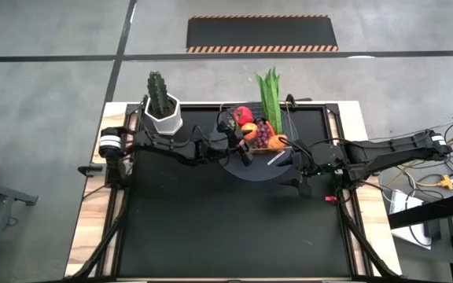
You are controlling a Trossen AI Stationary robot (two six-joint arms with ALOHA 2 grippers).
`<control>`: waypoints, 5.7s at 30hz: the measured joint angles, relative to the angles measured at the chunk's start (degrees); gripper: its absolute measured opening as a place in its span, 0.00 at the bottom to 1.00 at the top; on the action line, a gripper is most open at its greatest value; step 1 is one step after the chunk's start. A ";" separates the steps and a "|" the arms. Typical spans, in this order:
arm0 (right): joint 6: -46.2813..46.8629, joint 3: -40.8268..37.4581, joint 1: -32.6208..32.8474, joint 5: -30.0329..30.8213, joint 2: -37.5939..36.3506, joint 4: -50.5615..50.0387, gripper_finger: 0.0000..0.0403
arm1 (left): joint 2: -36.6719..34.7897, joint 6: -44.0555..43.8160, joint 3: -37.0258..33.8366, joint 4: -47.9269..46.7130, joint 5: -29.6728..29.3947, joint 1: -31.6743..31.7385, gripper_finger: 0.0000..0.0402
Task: Build produce basket
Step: Return to Home Position
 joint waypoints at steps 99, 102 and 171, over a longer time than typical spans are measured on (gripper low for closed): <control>5.42 -39.56 -17.79 -7.53 -41.59 38.82 0.52 | -79.50 18.03 -63.56 3.97 9.38 -6.51 0.01; 6.90 -39.57 -17.79 -7.52 -41.59 38.82 0.52 | -78.54 18.03 -63.56 3.96 9.38 -6.51 0.01; 6.86 -39.65 -17.79 -7.48 -41.59 38.75 0.52 | -30.68 17.61 -63.51 5.41 9.79 -6.49 0.01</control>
